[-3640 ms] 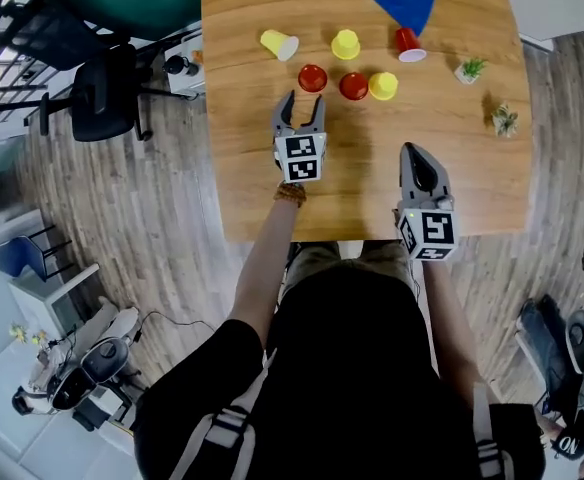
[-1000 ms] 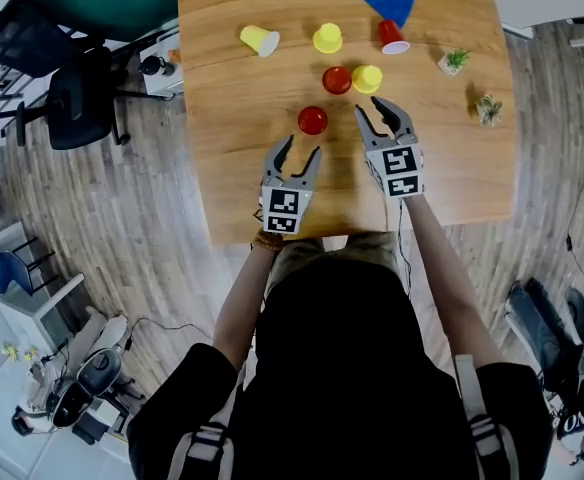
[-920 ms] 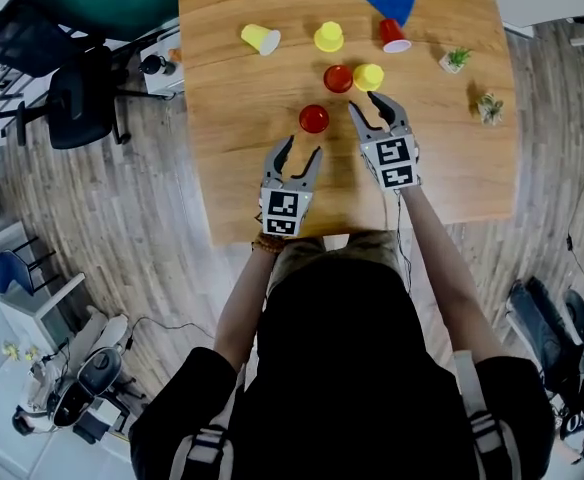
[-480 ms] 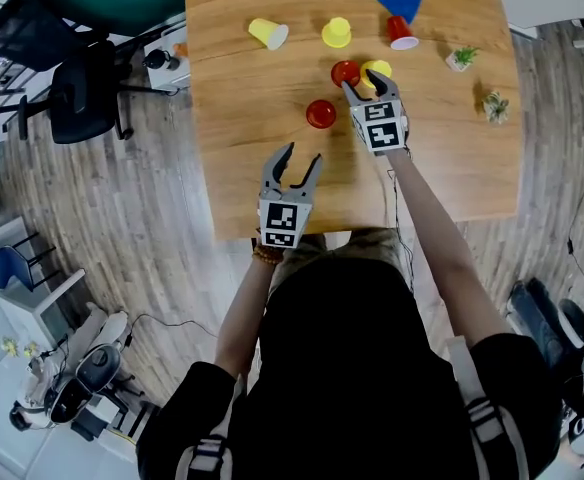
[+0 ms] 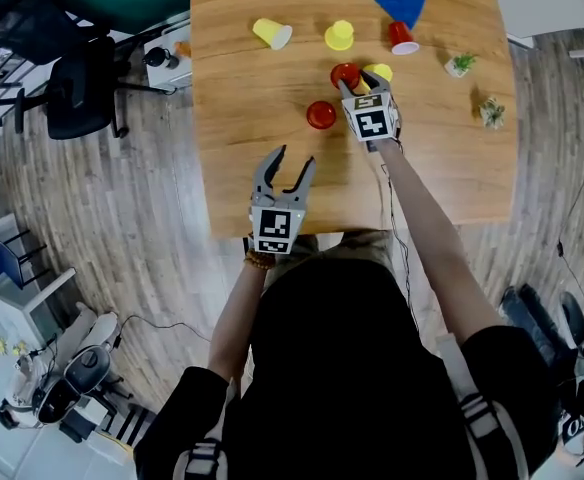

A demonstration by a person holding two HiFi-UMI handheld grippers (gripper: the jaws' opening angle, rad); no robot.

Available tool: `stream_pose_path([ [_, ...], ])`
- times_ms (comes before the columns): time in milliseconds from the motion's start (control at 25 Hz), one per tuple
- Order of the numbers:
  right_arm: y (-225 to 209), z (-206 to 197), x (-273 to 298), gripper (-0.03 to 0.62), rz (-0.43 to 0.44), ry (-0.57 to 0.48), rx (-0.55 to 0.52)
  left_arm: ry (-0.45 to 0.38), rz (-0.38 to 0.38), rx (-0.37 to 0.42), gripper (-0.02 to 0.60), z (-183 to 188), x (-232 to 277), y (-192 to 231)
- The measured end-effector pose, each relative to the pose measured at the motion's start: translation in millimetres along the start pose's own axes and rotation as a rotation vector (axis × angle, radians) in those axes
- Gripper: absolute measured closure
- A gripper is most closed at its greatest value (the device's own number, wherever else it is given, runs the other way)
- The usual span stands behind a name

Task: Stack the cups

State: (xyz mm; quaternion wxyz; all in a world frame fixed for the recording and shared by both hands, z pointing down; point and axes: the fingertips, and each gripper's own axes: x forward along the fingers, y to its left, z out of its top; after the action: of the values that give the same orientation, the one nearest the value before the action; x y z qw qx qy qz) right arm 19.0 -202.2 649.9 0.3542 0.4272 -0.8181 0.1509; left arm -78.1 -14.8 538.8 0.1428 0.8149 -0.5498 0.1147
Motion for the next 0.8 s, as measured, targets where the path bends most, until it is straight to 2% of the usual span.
stream_pose_path([
  [160,2.2,10.1,-22.8,0.381,0.001,-0.05,0.0,-0.012,-0.006,0.007,0.336,4.6,-1.1,2.7],
  [320,10.9,-2.5,-54.3,0.381,-0.002,-0.076,-0.022,-0.016,-0.017,0.009,0.337,4.2,-0.7,1.3],
  [520,26.9,-35.9,-77.3,0.381,0.004,-0.047,-0.04,-0.02,-0.045,0.024,0.337,8.5,0.4,-5.0],
  [800,38.4,-59.8,-73.5,0.381,0.018,-0.015,-0.012,-0.019,-0.069,0.065,0.337,8.9,1.7,-14.4],
])
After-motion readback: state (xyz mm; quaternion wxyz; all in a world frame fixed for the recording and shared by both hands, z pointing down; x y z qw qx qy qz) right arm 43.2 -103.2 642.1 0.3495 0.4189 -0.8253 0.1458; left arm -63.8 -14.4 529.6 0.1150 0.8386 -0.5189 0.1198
